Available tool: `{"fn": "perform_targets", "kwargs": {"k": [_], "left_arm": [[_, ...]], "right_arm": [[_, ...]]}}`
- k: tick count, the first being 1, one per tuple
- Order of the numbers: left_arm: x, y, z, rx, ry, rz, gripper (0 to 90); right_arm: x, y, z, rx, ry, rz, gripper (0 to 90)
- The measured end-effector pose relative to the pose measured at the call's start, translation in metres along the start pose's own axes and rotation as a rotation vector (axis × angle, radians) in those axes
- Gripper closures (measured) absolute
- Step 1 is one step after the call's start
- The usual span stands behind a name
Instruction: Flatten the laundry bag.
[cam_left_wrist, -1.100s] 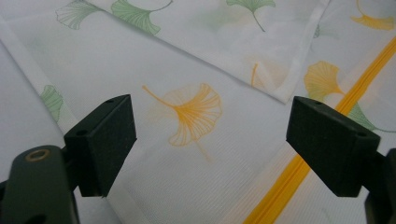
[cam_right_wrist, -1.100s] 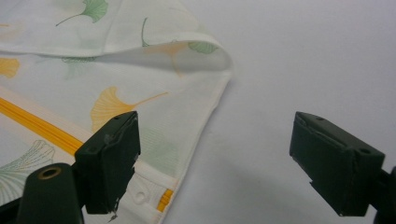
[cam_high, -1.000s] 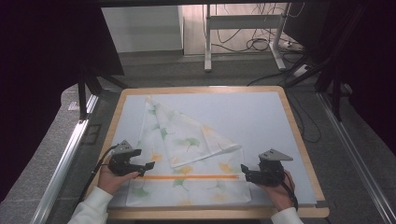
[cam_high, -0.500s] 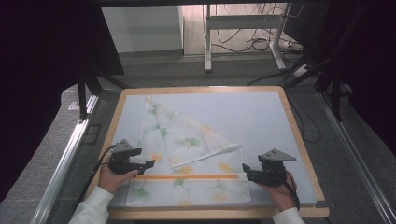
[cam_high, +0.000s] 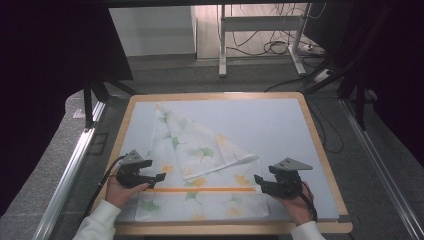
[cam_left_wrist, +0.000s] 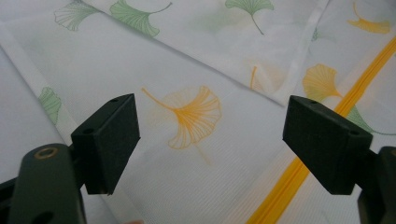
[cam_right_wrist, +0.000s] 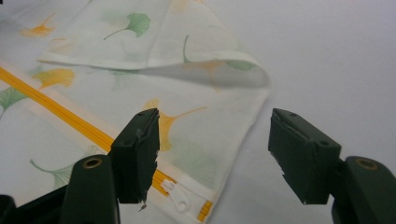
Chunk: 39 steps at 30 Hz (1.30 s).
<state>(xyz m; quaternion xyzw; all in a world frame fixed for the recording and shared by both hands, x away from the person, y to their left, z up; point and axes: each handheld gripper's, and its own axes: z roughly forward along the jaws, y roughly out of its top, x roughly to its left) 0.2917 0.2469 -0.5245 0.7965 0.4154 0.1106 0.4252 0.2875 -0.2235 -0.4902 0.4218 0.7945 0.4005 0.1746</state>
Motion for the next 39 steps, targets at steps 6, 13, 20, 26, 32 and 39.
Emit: {"fn": "perform_targets", "kwargs": {"k": [6,13,20,26,32,39], "left_arm": [[0.000,0.000,0.001,0.005,0.004,0.004,18.5],[-0.002,-0.001,-0.001,0.002,0.012,0.012,18.5],[-0.002,-0.001,0.001,0.006,0.008,0.011,18.6],[-0.003,-0.002,0.002,0.011,0.004,0.014,18.6],[-0.003,-0.002,0.003,0.013,0.003,0.012,18.6],[-0.003,-0.002,0.003,0.013,0.004,0.008,18.6]], "right_arm": [[0.009,0.007,0.005,-0.002,0.031,-0.025,35.7],[0.019,0.018,0.013,-0.004,0.071,-0.041,36.8],[0.033,0.028,0.020,-0.005,0.101,-0.073,37.5],[0.045,0.037,0.029,-0.005,0.131,-0.083,38.3],[0.051,0.040,0.035,0.003,0.145,-0.086,38.6],[0.061,0.048,0.041,-0.002,0.160,-0.100,38.9]]}}
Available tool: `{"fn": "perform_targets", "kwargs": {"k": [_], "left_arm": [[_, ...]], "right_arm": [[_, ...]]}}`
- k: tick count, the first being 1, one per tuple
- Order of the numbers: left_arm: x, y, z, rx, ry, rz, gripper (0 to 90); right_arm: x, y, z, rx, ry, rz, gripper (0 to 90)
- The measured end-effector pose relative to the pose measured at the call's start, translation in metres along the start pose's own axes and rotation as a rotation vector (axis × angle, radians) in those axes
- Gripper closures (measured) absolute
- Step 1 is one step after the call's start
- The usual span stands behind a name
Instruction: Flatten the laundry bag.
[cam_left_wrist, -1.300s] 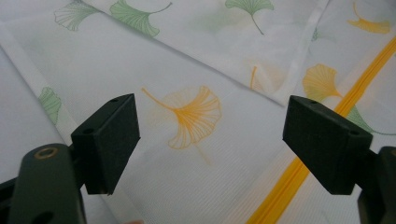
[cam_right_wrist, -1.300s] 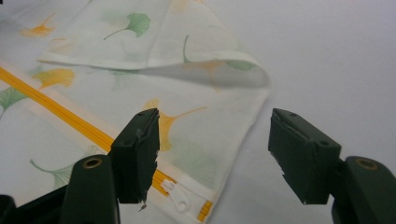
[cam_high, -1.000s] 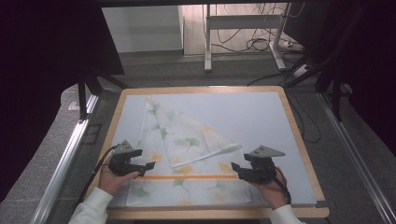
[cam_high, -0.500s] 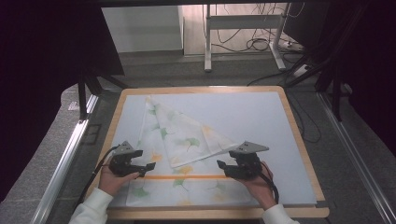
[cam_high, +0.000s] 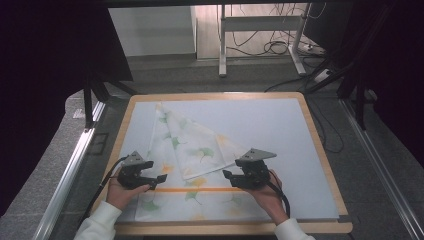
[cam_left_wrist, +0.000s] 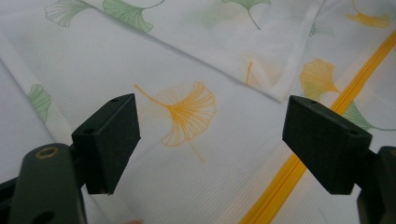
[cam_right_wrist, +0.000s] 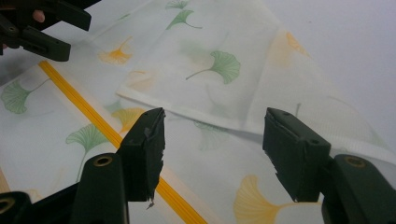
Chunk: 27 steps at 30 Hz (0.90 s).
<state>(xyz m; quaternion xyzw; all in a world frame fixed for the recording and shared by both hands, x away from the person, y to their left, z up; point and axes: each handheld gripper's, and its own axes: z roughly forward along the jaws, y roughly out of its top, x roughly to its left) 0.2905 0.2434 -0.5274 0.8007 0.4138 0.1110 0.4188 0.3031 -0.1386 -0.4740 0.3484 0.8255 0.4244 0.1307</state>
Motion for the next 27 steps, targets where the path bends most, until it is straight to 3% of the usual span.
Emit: {"fn": "perform_targets", "kwargs": {"k": [21,27], "left_arm": [[0.000,0.000,0.000,0.003,0.000,0.005,18.8],[0.000,0.000,0.000,0.006,-0.001,0.006,18.8]], "right_arm": [[0.025,0.019,0.027,0.031,0.066,-0.043,40.4],[0.038,0.026,0.039,0.047,0.099,-0.069,40.4]]}}
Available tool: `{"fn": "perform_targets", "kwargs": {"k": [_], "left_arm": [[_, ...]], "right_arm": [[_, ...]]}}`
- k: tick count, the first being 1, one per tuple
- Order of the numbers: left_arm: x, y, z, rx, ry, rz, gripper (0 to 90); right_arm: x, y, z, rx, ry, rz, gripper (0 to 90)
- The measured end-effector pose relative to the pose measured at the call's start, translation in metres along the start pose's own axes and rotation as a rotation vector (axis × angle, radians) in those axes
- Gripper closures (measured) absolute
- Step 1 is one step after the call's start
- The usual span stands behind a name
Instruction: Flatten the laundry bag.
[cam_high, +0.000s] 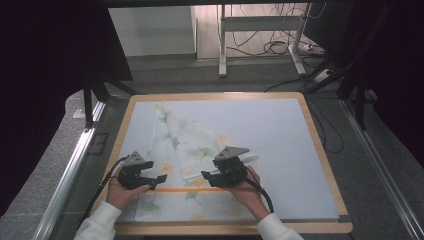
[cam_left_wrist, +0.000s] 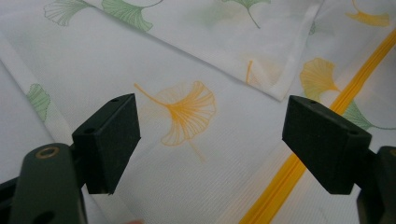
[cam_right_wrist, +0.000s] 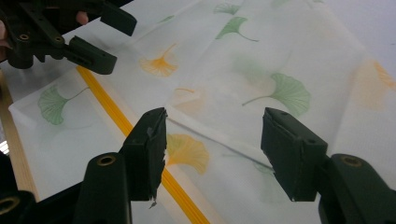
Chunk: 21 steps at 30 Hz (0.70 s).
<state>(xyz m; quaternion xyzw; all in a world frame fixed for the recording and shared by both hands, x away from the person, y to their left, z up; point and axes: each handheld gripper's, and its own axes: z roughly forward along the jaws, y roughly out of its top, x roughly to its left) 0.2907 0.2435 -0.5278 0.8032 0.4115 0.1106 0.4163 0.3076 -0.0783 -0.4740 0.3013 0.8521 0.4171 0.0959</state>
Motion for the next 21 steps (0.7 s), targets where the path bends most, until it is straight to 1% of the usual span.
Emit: {"fn": "perform_targets", "kwargs": {"k": [1,4,10,12,14,19,21], "left_arm": [[0.000,0.000,0.000,0.001,-0.002,0.001,18.8],[0.001,0.000,-0.001,-0.002,-0.002,-0.001,18.8],[0.000,0.000,-0.001,-0.004,-0.003,-0.003,18.8],[0.001,0.000,-0.001,-0.004,-0.003,-0.003,18.8],[0.001,0.000,-0.001,-0.005,-0.009,-0.006,18.8],[0.001,0.000,-0.002,-0.012,-0.012,-0.005,18.8],[0.000,0.000,-0.001,-0.011,-0.015,-0.005,18.8]], "right_arm": [[0.003,0.002,0.004,0.007,0.009,-0.006,40.4],[0.007,0.005,0.008,0.015,0.019,-0.010,40.5],[0.013,0.008,0.016,0.027,0.040,-0.024,40.5],[0.014,0.009,0.018,0.032,0.041,-0.023,40.4],[0.017,0.009,0.024,0.049,0.039,-0.031,40.4],[0.021,0.013,0.035,0.066,0.042,-0.031,40.4],[0.024,0.014,0.042,0.077,0.045,-0.042,40.2]]}}
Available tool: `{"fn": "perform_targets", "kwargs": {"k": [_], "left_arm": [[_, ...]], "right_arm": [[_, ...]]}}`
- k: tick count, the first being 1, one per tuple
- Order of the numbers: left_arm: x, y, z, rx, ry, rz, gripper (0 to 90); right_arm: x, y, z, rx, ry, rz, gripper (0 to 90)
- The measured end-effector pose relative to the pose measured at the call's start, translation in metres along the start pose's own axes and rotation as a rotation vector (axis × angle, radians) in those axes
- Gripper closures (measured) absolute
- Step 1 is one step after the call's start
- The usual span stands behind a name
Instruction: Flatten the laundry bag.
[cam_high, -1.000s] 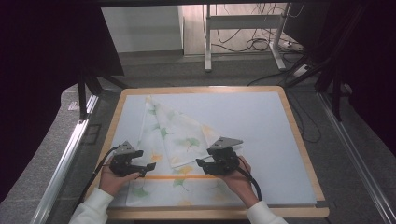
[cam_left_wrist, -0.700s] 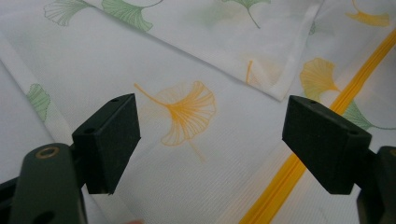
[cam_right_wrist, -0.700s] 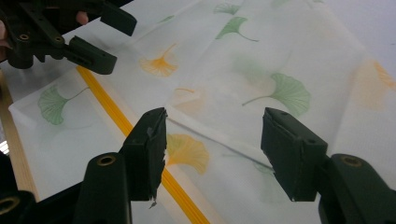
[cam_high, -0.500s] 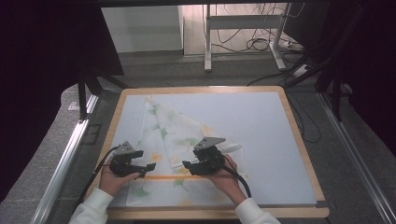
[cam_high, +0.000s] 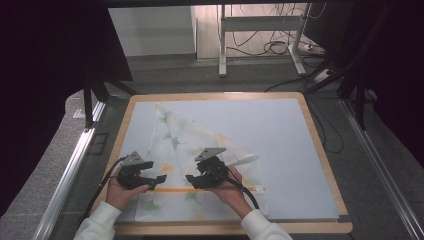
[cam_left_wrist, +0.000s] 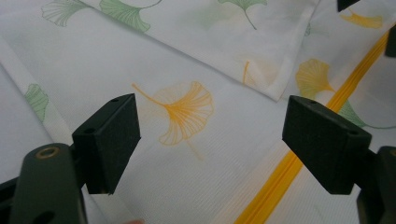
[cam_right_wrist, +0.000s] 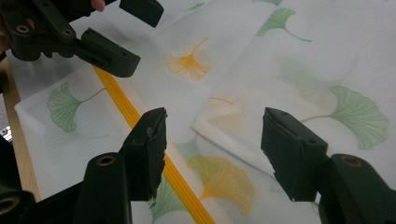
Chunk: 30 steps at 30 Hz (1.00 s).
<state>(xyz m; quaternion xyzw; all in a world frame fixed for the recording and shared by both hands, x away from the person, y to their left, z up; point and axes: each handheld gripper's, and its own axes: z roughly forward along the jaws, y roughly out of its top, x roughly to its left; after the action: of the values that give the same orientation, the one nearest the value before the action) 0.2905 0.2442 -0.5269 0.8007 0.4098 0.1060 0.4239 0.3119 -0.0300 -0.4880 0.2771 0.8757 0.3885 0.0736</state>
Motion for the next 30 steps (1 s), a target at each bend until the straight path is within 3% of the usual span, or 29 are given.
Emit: {"fn": "perform_targets", "kwargs": {"k": [10,11,16,30], "left_arm": [[-0.002,0.001,0.003,0.005,-0.003,0.006,18.8],[-0.002,0.002,0.002,0.003,0.000,0.008,18.8],[-0.001,0.001,0.002,0.004,0.000,0.009,18.8],[-0.001,0.001,0.002,0.008,0.002,0.011,18.8]], "right_arm": [[0.005,0.005,0.028,0.046,-0.005,-0.016,40.4],[0.008,0.006,0.035,0.066,-0.019,-0.043,40.4],[0.011,0.006,0.046,0.090,-0.030,-0.068,41.8],[0.004,0.003,0.060,0.141,-0.054,-0.068,51.7]]}}
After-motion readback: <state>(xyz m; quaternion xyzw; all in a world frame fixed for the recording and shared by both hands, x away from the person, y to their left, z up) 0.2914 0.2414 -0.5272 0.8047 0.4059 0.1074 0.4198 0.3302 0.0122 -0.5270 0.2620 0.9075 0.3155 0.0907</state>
